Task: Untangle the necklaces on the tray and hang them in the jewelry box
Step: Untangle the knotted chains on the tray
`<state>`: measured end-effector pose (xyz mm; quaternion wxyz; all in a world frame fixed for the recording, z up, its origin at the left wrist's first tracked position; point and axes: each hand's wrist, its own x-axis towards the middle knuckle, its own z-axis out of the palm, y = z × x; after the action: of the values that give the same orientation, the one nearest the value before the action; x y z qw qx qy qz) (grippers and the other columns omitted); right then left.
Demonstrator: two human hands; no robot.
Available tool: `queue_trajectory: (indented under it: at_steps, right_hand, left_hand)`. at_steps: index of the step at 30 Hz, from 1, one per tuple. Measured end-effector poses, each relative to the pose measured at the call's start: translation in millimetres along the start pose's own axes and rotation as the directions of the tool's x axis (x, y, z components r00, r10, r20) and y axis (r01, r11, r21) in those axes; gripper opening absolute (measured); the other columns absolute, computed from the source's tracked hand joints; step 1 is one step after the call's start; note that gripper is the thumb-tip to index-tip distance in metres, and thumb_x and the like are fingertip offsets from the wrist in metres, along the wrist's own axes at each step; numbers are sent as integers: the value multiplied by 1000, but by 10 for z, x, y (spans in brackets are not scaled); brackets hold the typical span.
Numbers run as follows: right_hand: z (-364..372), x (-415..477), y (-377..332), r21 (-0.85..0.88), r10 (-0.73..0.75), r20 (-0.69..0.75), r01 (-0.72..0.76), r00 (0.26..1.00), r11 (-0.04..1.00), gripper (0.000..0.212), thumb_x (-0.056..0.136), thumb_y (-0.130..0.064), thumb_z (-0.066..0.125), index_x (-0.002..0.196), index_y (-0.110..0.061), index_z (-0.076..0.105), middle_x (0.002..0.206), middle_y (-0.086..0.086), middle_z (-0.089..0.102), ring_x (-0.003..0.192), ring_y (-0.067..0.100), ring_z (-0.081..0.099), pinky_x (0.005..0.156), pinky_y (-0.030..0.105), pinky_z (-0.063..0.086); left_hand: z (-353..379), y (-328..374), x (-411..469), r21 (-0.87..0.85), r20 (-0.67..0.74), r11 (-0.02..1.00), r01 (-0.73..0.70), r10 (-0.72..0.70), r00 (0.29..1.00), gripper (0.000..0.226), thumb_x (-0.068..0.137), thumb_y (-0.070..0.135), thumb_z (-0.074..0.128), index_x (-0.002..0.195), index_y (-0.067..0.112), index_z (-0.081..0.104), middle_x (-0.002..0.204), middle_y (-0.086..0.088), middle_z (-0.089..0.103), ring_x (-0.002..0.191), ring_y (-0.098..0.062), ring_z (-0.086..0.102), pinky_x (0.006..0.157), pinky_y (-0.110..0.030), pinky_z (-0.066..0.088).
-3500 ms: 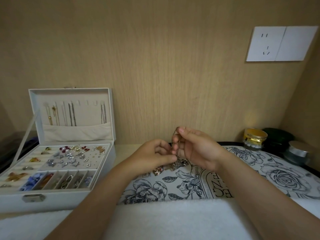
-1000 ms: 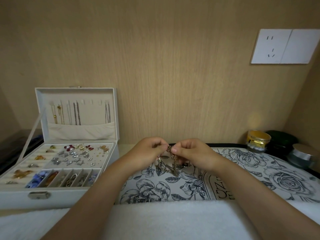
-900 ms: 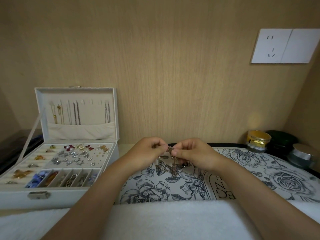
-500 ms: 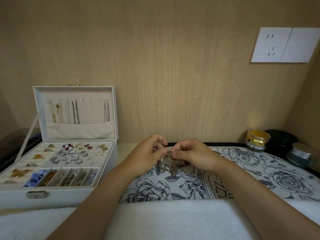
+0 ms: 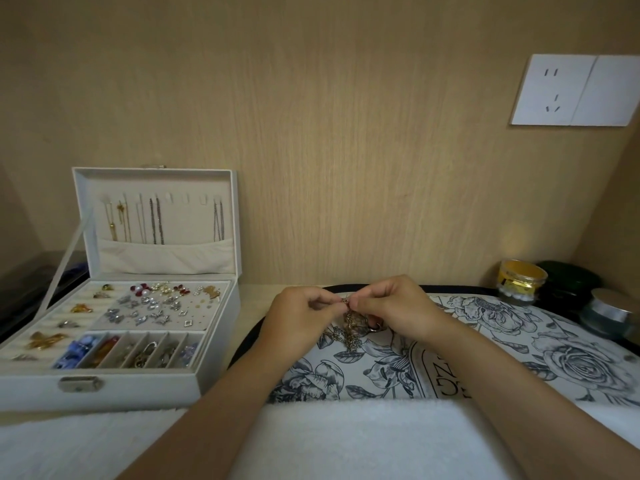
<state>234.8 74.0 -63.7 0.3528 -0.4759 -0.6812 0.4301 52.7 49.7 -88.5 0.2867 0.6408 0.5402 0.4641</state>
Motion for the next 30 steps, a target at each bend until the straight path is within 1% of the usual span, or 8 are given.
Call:
queue_trajectory:
  at_steps: [7, 10, 13, 15, 18, 21, 25, 30]
  right_hand:
    - [65, 11, 8, -114, -15, -19, 12, 1000, 993, 3, 85, -15, 78, 85, -13, 81, 78, 1, 77, 68, 4, 66, 69, 18, 54]
    - [54, -11, -27, -188, -12, 32, 18, 999, 982, 6, 87, -18, 76, 85, -14, 79, 72, -4, 75, 62, 4, 64, 59, 16, 51]
    - [66, -17, -48, -269, 24, 126, 11, 992, 963, 19, 92, -23, 66, 85, -6, 70, 65, -2, 63, 53, 7, 50, 52, 23, 41]
    - [75, -15, -46, -277, 29, 152, 15, 988, 961, 30, 98, -29, 58, 86, -1, 64, 64, -5, 58, 55, 9, 46, 53, 25, 38]
    - [74, -34, -73, -290, -6, 159, 52, 987, 956, 34, 103, -33, 51, 84, -7, 62, 61, -8, 52, 53, 6, 44, 52, 20, 37]
    - [65, -47, -92, -154, -37, 163, 62, 986, 986, 29, 104, -31, 51, 88, -13, 67, 65, -9, 57, 53, -3, 49, 55, 12, 39]
    - [44, -30, -103, -30, -15, 139, 19, 990, 999, 27, 103, -30, 53, 86, -15, 70, 70, -9, 63, 66, 5, 57, 69, 20, 45]
    - [48, -25, -106, -267, 31, 133, 6, 991, 964, 36, 101, -34, 50, 70, -16, 51, 63, -3, 44, 61, 11, 41, 63, 30, 33]
  left_hand:
    - [17, 51, -21, 262, -98, 964, 39, -13, 995, 10, 82, 38, 71, 72, 35, 70, 66, 17, 69, 63, 4, 63, 60, -21, 51]
    - [30, 49, -9, 319, -29, 948, 9, 0, 1000, 6, 85, 34, 62, 82, 32, 66, 73, 14, 67, 67, 0, 60, 64, -27, 50]
    - [71, 42, 2, 231, 69, 973, -23, 7, 998, 10, 95, 28, 54, 88, 26, 61, 77, 8, 65, 64, -2, 56, 65, -27, 49]
    - [88, 57, -5, 125, 88, 992, -12, 1, 996, 14, 100, 25, 51, 89, 22, 60, 71, 8, 60, 55, 4, 50, 54, -17, 42]
    - [56, 51, 17, -10, 59, 999, 39, -38, 998, 12, 99, 25, 55, 90, 22, 63, 74, 9, 62, 54, 7, 51, 49, -11, 39]
    - [2, 51, 32, -100, 49, 993, 64, -59, 997, 8, 97, 22, 60, 91, 20, 66, 63, 16, 64, 51, 6, 52, 51, -10, 36]
    - [-42, 94, 32, -178, 66, 979, 97, -87, 994, 11, 97, 19, 60, 90, 16, 67, 60, 19, 65, 53, 8, 54, 62, -17, 42]
    - [0, 56, 34, -127, 103, 985, 118, -106, 989, 12, 98, 24, 59, 90, 22, 68, 65, 14, 67, 67, -5, 59, 73, -29, 47]
